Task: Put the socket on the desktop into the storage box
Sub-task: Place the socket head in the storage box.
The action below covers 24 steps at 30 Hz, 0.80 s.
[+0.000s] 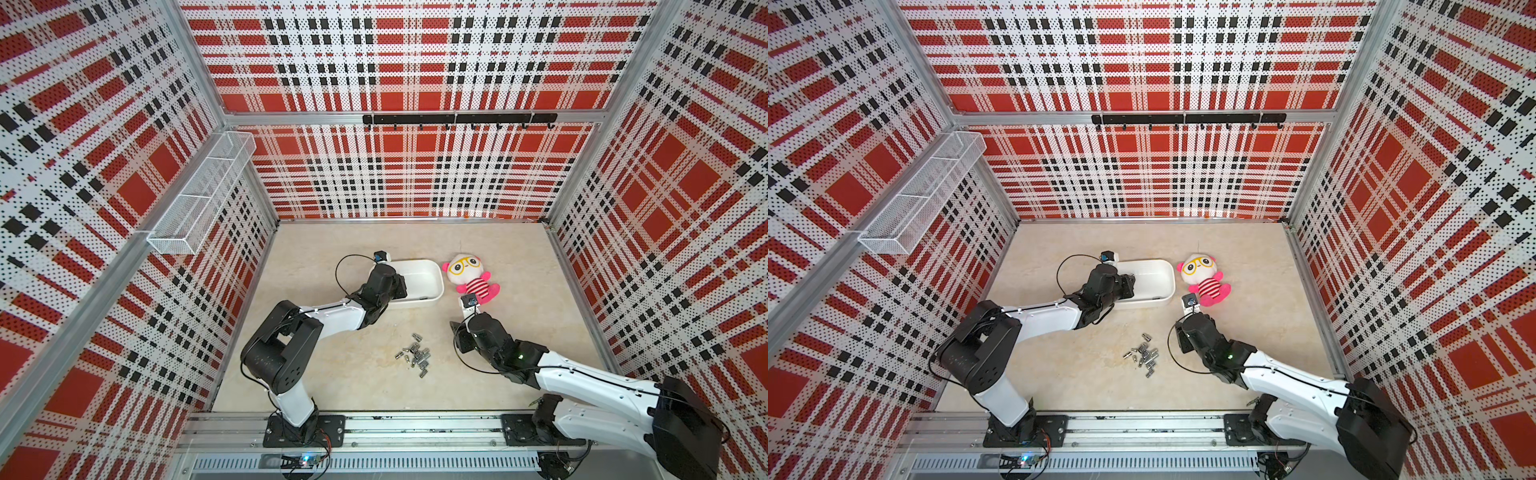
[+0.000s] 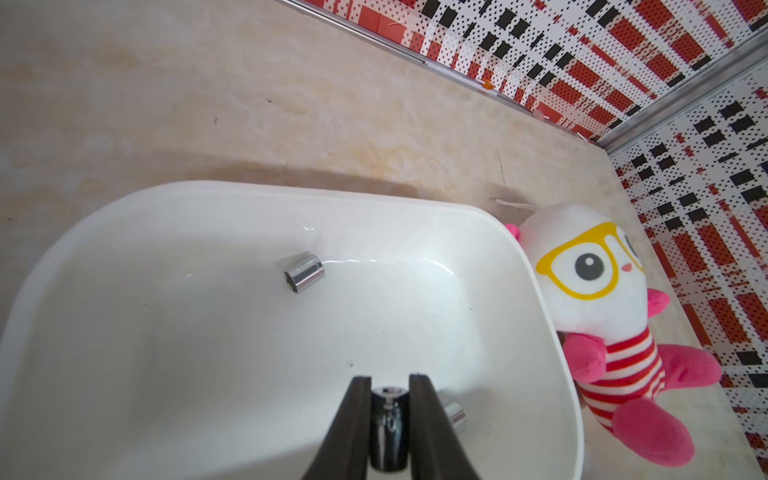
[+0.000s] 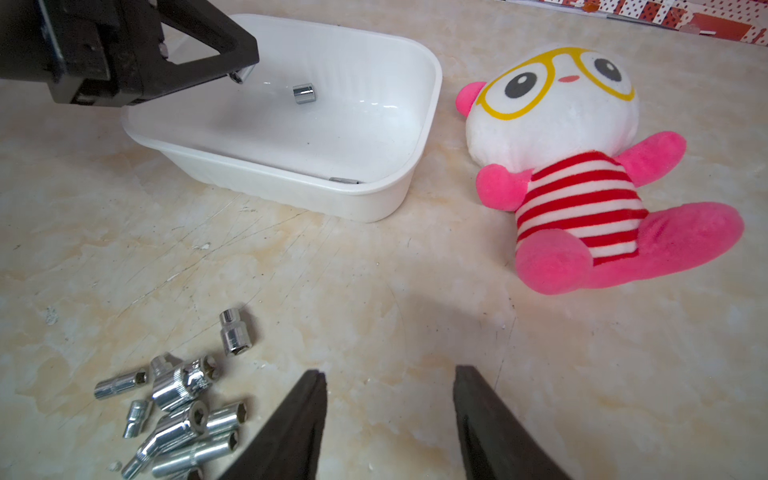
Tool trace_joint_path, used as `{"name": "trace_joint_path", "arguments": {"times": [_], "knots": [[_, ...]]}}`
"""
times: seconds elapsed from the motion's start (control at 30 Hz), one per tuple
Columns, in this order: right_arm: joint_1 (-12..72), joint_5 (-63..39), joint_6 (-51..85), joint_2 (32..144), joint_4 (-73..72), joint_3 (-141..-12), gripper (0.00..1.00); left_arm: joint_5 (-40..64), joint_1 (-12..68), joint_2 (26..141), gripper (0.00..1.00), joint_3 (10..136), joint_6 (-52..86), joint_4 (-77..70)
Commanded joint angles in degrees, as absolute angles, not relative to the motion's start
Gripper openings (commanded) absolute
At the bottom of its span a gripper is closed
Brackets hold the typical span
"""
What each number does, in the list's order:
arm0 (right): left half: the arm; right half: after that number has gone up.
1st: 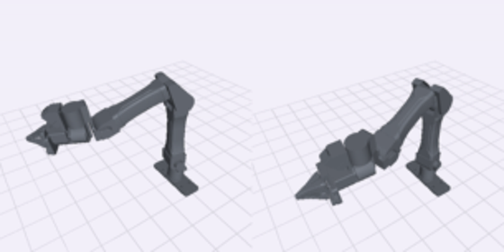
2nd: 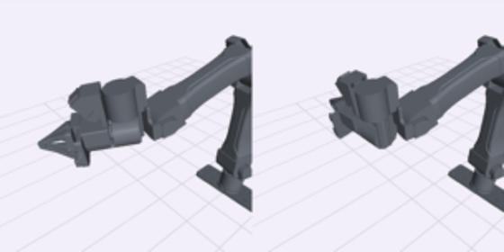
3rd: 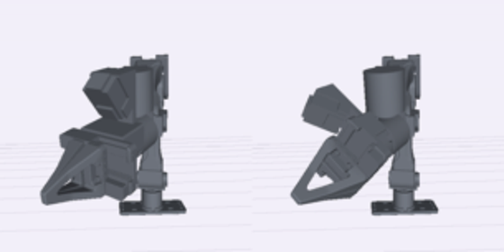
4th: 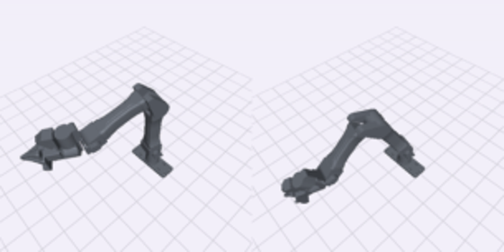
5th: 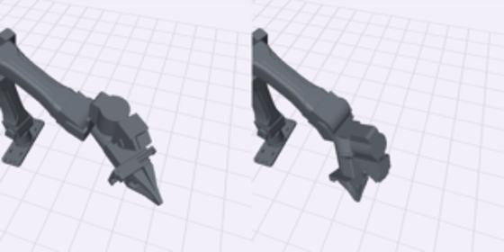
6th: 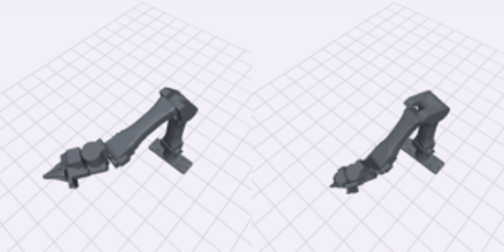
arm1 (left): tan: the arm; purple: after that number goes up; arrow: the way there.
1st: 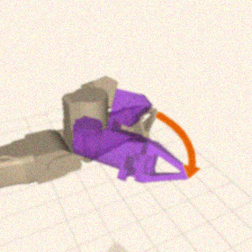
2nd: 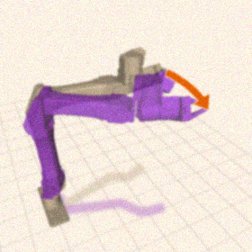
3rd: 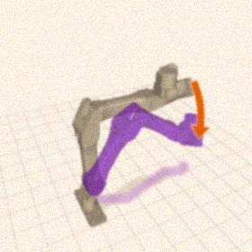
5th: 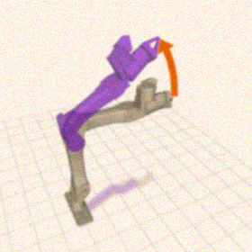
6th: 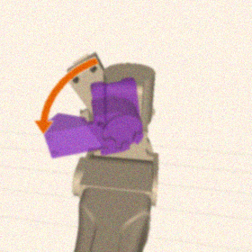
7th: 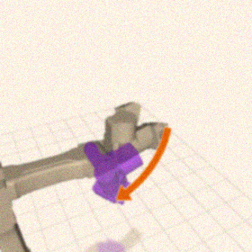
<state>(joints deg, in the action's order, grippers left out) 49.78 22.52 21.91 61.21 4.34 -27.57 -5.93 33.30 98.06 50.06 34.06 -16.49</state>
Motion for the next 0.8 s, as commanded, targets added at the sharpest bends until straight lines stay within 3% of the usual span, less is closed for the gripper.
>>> {"name": "trace_joint_path", "arguments": {"times": [0.0, 0.07, 0.13, 0.23, 0.47, 0.77], "knots": [[50.1, 21.4, 21.8, 61.8, 3.8, -29.1, 0.56, -4.7, 33.1, 99.4, 0.2, 51.6, 32.5, -16.3], [50.1, 20.5, 21.6, 62.0, 3.6, -29.2, 0.56, -4.9, 33.0, 99.8, 0.29, 51.9, 32.6, -15.8], [50.1, 19.1, 21.4, 62.5, 3.5, -29.4, 0.55, -4.2, 32.7, 99.8, 0.48, 51.7, 33.8, -16.1], [50.1, 18.4, 21.3, 62.5, 3.2, -29.3, 0.55, -1.4, 32.6, 99.3, 0.61, 51.6, 34.2, -16.8], [50.2, 15.8, 20.7, 63.2, 2.8, -29.7, 0.54, -5.3, 34.7, 94.3, 0.62, 50.4, 29.1, -16.9], [51.4, 14.6, 19.7, 66.3, 2.3, -30.5, 0.53, -11.8, 44.6, 83.1, 0.57, 46.6, 31.0, -14.4]]}}
